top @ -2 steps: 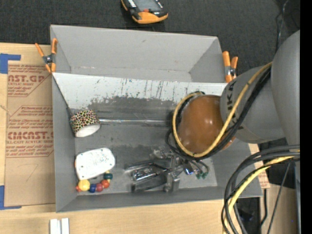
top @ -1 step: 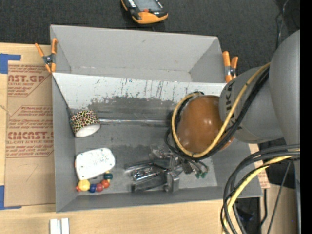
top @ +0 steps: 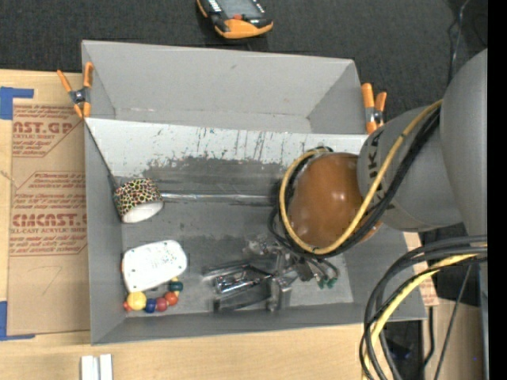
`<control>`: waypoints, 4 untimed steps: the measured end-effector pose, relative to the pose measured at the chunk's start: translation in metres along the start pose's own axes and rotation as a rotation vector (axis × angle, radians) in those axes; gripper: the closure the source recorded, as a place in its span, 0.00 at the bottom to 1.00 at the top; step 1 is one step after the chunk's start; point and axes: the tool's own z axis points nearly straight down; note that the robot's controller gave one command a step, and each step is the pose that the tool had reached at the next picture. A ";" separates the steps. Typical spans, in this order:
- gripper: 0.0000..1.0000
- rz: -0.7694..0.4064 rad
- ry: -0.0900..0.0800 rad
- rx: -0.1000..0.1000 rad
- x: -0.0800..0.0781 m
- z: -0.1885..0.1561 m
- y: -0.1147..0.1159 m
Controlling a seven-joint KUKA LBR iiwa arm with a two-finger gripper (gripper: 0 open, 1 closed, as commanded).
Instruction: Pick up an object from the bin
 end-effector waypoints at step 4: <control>1.00 -0.001 0.012 -0.004 0.003 -0.023 0.002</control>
Offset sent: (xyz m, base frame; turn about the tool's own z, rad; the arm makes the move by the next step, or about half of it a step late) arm 0.0004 0.0000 -0.0005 -0.0018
